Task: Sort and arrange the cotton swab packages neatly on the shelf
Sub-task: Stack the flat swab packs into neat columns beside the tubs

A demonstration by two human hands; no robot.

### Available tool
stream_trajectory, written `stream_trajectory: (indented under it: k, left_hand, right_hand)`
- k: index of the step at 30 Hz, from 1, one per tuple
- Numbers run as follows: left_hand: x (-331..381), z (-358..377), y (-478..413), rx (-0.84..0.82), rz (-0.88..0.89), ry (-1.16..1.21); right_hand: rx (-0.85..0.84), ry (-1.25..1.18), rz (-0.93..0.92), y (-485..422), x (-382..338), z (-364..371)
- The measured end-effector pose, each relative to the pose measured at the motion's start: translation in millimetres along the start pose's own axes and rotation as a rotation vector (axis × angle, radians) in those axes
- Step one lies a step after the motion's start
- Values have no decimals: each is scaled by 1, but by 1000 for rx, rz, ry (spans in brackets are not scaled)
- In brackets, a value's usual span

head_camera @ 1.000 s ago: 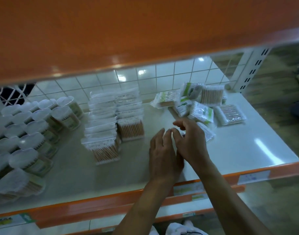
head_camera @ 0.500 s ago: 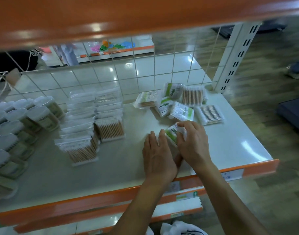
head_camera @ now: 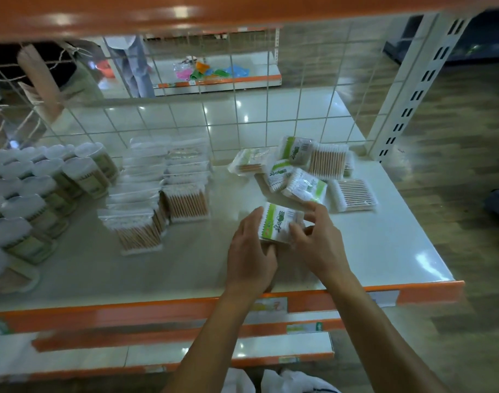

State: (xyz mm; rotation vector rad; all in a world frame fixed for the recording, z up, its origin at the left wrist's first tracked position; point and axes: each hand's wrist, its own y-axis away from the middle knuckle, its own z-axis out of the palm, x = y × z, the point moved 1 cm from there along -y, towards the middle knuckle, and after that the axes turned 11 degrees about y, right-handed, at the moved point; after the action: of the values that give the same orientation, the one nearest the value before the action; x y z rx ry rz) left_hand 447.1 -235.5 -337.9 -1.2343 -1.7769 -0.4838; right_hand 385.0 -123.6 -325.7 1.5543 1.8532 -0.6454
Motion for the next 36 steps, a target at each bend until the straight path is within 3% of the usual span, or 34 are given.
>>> stream_trajectory:
  k: [7,16,24,32,36]
  left_hand:
    - [-2,-15,-2,108,-49,224]
    - [-15,-37,-2,94,-47,237]
    - [-18,-62,5,103,-175,240]
    - [-29,-81,3,8,-253,550]
    - [-33,-92,5,7,-282,568]
  right_hand:
    - [-74,-260,144,0,0,4]
    - [-116,-613,178,8,-21,18]
    - [65,-520,61,23,-49,44]
    - [-26,-439,-144,42,-67,63]
    - [-57,-393,-267,50,-74,70]
